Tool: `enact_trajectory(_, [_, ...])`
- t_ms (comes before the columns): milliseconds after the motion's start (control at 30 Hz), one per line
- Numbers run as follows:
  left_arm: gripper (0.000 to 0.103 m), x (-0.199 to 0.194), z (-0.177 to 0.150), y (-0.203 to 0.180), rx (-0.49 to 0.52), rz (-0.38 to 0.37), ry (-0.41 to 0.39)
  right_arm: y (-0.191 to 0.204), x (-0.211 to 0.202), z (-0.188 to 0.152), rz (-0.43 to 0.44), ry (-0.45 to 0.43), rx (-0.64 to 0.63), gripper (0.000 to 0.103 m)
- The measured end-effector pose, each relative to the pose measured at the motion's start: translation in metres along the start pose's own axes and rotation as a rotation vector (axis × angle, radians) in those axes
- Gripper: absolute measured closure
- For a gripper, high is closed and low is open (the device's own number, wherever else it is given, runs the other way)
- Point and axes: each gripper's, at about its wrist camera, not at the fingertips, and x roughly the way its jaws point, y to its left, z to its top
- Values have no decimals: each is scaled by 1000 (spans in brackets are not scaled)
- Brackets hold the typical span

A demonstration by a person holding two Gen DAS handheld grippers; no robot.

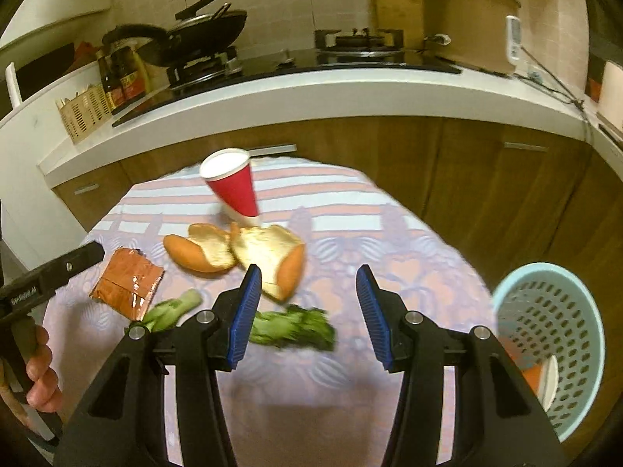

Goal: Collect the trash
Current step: 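Move both open tools back over the table toward the flat orange wrapper, then close the left tool on the orange wrapper while the right tool grasps the sausage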

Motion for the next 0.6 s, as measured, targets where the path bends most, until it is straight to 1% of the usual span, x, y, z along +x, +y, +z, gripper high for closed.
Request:
enact_trajectory(133, [23, 13, -9, 14, 12, 35, 46, 9, 20, -2, 17, 19, 7, 53])
enact_trajectory(233, [23, 24, -14, 13, 35, 63, 72, 14, 32, -4, 26, 32, 8, 52])
enact_trajectory(367, [19, 32, -19, 9, 66, 83, 87, 15, 39, -5, 12, 31, 9, 40])
enact_trajectory(400, [18, 34, -20, 8, 71, 84, 90, 15, 41, -5, 9, 33, 9, 39])
enact_trajectory(500, [16, 38, -21, 6, 84, 90, 95, 15, 47, -4, 16, 51, 7, 32])
enact_trajectory(533, [16, 38, -21, 6, 89, 91, 95, 16, 49, -3, 17, 57, 6, 27])
enact_trajectory(600, [16, 39, -22, 6, 93, 98, 98, 17, 54, -3, 14, 71, 1, 25])
